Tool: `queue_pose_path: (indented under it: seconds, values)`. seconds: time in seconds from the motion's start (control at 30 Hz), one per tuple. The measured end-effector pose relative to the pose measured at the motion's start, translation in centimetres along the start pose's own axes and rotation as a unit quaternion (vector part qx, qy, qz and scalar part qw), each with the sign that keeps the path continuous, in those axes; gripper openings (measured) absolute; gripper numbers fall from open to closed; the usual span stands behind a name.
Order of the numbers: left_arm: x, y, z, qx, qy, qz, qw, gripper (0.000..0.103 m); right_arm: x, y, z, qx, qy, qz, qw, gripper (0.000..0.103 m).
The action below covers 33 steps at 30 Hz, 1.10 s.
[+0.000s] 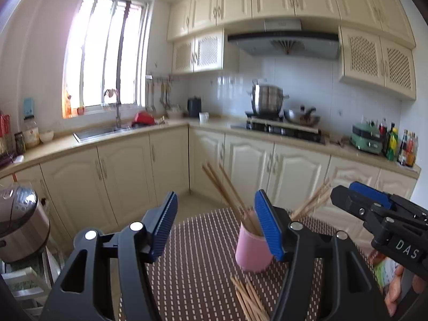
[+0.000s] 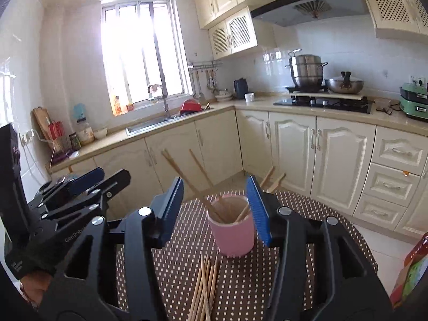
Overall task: Organize utensils
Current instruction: 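Lower both tools to the chopstick pile and close each on a chopstick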
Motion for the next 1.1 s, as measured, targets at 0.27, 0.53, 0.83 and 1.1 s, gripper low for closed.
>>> queue_pose_path:
  seconds: [0.27,0.53,0.83,1.1]
  values:
    - [6.3,3.5,0.6,0.013,0.007,-0.127,0.9917,0.060,5.7,2.6,0.6,-0.002,-0.017,-0.112,0.994,0.049]
    - [12.0,6.3,-0.6,0.031,-0.018,-0.227,0.9732,0.060,11.9,8.0,-0.4,-0.012,-0.042,-0.258,0.965,0.034]
    - [14.8,7.9,-1.9,0.034,-0.027,-0.280,0.9591,0.060,15.7,12.0,-1.0,0.006,-0.067,-0.326,0.943,0.023]
    - [16.1,9.6,-0.3,0.060,-0.025,-0.311,0.9480,0.060,15.8,12.4,-0.5,0.011,-0.074,-0.334,0.940,0.007]
Point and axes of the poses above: each gripper's, at about its wrist camera, not at the fingertips, and y roughly the way its jaws point, z to its right, x to its underside, the point moved 3 cm from there along y, roughly the way its jaws point, and after that the axes turned 6 degrees about y, right-handed, at the moved point
